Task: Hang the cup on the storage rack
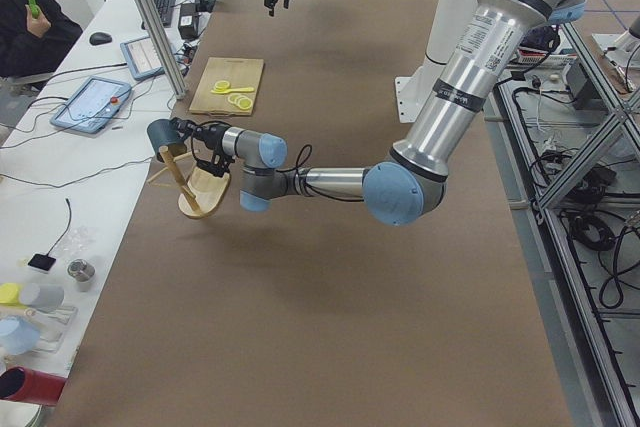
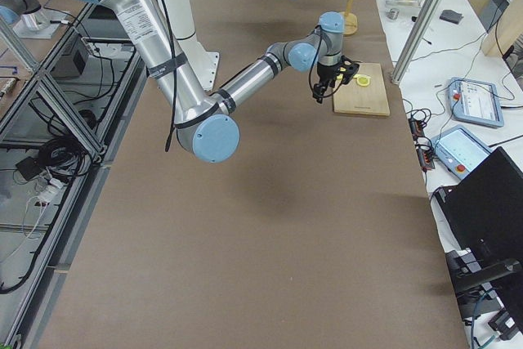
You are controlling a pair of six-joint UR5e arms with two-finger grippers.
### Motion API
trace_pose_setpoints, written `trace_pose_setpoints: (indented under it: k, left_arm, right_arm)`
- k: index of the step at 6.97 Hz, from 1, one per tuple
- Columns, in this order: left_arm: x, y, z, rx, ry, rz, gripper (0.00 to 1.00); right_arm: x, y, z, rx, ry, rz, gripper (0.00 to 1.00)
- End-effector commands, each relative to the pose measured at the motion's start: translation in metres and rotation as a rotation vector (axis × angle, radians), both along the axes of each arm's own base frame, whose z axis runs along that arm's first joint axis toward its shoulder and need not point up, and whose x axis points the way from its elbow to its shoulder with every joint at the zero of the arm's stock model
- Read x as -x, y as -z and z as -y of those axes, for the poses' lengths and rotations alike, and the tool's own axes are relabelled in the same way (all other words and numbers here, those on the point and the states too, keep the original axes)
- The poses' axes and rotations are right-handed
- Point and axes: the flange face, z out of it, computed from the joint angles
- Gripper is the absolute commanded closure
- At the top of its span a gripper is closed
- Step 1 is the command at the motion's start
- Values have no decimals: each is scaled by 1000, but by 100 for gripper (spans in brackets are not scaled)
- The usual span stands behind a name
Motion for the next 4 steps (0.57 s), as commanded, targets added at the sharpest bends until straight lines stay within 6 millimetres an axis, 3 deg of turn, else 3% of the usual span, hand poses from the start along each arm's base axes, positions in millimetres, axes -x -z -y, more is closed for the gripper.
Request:
trace_pose_setpoints:
  k: [1, 2, 3, 4]
  left_arm:
    - [-1, 0, 0, 4, -2, -9, 100]
    - [-1, 1, 0, 5, -4, -8, 64]
    - [-3, 0, 0, 8, -7, -8, 2]
    - [-4, 2, -1, 3, -19, -8, 1]
  right_arm:
    - [0, 0, 0, 1, -2, -1, 0]
    - [0, 0, 0, 1, -2, -1, 0]
    - [0, -1, 0, 1, 0, -1, 0]
    - [-1, -1, 0, 1, -1, -1, 0]
